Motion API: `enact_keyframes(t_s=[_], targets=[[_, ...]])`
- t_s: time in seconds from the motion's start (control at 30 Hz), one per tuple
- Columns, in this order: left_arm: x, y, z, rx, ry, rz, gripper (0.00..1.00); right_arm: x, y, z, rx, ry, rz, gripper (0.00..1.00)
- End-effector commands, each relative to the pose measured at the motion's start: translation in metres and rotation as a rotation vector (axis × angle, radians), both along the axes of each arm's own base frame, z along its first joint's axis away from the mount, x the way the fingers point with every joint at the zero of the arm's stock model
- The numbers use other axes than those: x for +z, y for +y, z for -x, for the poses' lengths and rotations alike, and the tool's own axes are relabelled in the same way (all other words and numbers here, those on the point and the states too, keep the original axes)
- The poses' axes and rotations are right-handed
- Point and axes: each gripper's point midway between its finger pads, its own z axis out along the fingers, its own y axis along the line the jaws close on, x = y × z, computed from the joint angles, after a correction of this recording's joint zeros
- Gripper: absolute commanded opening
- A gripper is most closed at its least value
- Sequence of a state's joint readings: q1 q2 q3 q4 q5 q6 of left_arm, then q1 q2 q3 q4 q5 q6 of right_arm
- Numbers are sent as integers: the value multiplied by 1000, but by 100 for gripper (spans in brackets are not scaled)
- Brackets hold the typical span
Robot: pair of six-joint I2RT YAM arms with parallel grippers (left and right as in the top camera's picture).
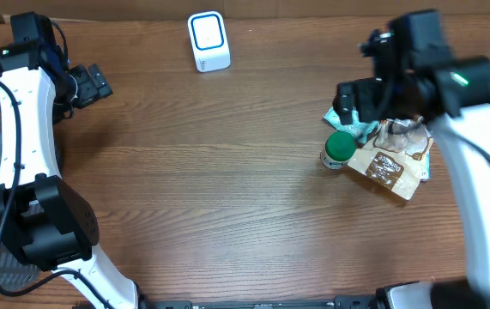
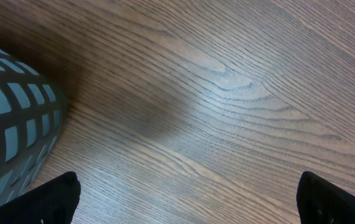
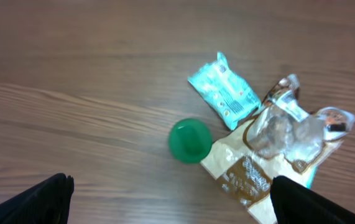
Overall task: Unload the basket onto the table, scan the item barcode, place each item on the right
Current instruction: 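Open the right gripper and lift it off the jar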
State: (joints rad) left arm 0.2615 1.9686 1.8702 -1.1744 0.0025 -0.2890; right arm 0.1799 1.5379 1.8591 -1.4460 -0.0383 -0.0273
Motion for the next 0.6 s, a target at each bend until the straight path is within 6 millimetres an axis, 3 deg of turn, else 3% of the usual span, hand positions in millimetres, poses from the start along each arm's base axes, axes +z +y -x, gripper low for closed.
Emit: enact_keyframes(t_s=[0.0, 0.2, 0.33, 0.47, 0.57], targets=[[-4, -2, 0, -2, 11, -6, 99, 64, 7, 43, -20, -145, -140, 100], [-4, -2, 0, -2, 11, -6, 99, 109, -4, 109, -7, -305, -178, 100], [-4, -2, 0, -2, 11, -6, 100, 124, -21, 147, -41, -395, -149, 100], [-4, -2, 0, -2, 11, -6, 100, 138, -38, 173, -87, -495, -118, 100], [-4, -2, 0, -2, 11, -6, 99, 140, -49, 180, -126, -526, -83, 100]])
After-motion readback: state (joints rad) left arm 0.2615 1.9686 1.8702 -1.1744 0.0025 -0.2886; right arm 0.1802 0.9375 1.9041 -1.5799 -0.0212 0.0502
